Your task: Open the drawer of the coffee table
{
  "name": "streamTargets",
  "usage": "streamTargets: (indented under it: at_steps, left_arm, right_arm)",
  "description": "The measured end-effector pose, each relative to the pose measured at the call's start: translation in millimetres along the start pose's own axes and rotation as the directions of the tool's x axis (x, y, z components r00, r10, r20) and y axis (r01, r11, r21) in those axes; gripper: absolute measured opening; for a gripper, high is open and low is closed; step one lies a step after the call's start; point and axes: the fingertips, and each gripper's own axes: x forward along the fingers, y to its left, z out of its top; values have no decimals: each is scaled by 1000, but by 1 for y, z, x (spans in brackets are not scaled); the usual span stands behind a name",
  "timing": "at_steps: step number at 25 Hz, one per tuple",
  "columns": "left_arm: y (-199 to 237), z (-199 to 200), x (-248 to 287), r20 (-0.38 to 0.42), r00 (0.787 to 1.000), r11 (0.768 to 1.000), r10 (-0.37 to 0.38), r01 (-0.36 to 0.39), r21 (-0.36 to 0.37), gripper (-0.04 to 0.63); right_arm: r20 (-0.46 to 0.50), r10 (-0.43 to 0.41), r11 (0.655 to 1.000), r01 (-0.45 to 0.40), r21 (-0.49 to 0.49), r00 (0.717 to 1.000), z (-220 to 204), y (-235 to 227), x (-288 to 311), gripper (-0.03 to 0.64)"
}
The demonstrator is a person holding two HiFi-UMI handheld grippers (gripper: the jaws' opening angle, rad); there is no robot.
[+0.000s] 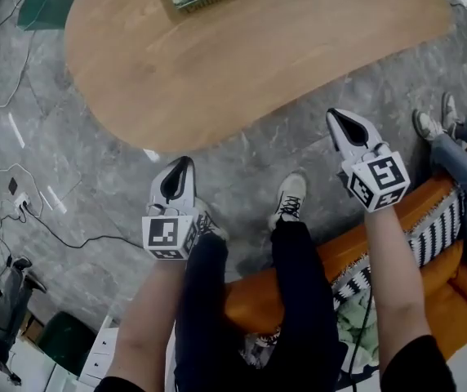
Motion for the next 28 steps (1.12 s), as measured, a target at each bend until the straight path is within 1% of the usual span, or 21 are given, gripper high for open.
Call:
streamTargets:
  at_steps: [3,5,9,11,13,16,18,20,22,24,25,26,28]
  left_arm:
    - [10,-9,5,22,1000,1000,14,-15,17,40]
    - [16,-11,7,39,999,1000,24,-24,16,46]
    - [25,-11,18,68,997,999,24,-26,25,86]
    - [26,-13,25,90,996,999,1,-5,49,101]
    - [22,-13,32,117,993,996,-34,25,83,130]
    - [18,-10,37,130,989,988,-74,56,143,132]
    - [22,-8,35,127,989,983,-75,52,177,136]
    - [22,-7,39,130,988,980,-79,54,190,147]
    - [17,-6,47,129,987,977,-94,67,200,157]
    - [13,-5,54,129,986,970,-106,74,230,172]
    - [10,-5,56,126,986,969,-109,77,236,178]
    - [7,-5,58,123,986,971,-109,80,223,178]
    - [4,-4,58,120,987,981,-105,83,176,175]
  right_arm:
    - [3,-13,1000,13,23,1000,-15,-2,9,2]
    - [9,-18,999,18,35,1000,-21,-2,13,2]
    - [15,-22,999,22,24,1000,-31,-3,25,3]
    - [15,-13,1000,13,19,1000,-37,-3,32,35]
    - [15,-19,1000,19,13,1000,-41,-7,34,35]
    - [21,-31,999,31,-7,999,-44,-12,39,37]
    - [29,-18,1000,19,-17,999,-46,-13,51,44]
    - [27,-16,999,17,-32,1000,-48,-23,56,70]
    - [18,-30,998,31,-48,999,-48,-39,56,91]
    - [12,-47,997,48,-59,999,-48,-55,56,100]
    - [13,-56,997,56,-58,998,-47,-63,56,101]
    - [16,-64,996,65,-53,998,-46,-70,56,101]
    - [24,-80,996,80,-40,997,-44,-82,55,101]
